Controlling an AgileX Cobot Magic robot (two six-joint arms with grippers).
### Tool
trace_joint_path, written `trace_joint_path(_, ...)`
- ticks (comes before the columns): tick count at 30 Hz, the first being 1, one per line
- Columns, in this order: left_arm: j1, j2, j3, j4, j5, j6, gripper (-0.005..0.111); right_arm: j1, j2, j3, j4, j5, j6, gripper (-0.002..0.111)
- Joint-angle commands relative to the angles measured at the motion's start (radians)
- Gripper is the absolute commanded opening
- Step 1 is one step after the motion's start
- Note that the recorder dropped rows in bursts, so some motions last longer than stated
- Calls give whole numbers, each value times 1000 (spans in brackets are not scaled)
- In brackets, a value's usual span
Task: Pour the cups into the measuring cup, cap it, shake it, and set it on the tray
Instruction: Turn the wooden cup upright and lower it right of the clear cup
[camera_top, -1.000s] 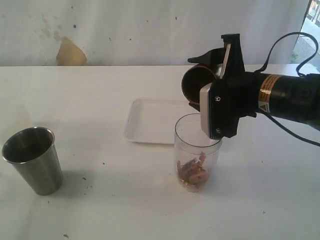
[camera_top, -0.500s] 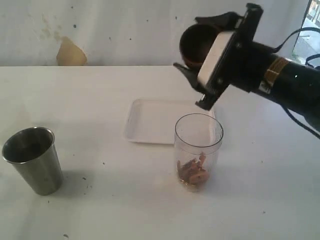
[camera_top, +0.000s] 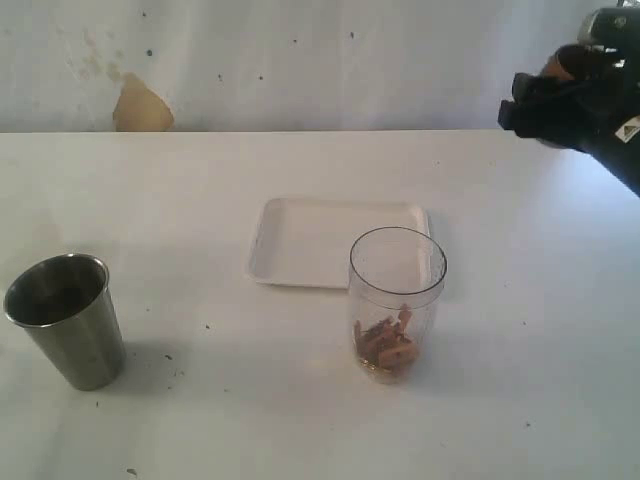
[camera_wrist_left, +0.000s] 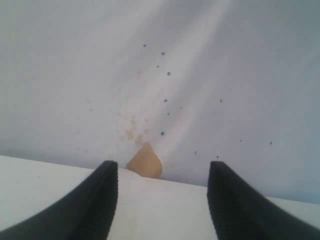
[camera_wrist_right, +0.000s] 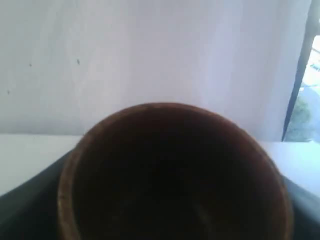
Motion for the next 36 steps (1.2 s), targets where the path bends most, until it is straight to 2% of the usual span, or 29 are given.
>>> trace_joint_path(1,-3,-3,-2,3,-5,2,52,-98,141,-3,-533,-198,369,0)
trace_joint_path(3,-3,-3,-2,3,-5,2,52,-128,209,-5,-609,-331,391,0)
trace_joint_path(5,-3,-3,-2,3,-5,2,52,-144,271,-9,-609,-420,391,0)
trace_joint_path(11,-3,-3,-2,3,-5,2,52,-153,443,-66,-706,-426,276,0)
trace_joint_path(17,-3,-3,-2,3,-5,2,52,-153,574,-139,-716,-431,267,0)
trace_joint_path(31,-3,-3,-2,3,-5,2,52,-151,665,-165,-762,-466,242,1)
trace_joint_path(32,-3,-3,-2,3,-5,2,52,-151,665,-165,-762,-461,242,4)
trace_joint_path(33,-3,-3,-2,3,-5,2,52,-151,665,-165,-762,-438,237,16)
trace_joint_path(34,-3,-3,-2,3,-5,2,52,-151,665,-165,-762,-433,232,23)
trace_joint_path(36,-3,-3,-2,3,-5,2,52,-151,665,-165,-752,-422,219,70)
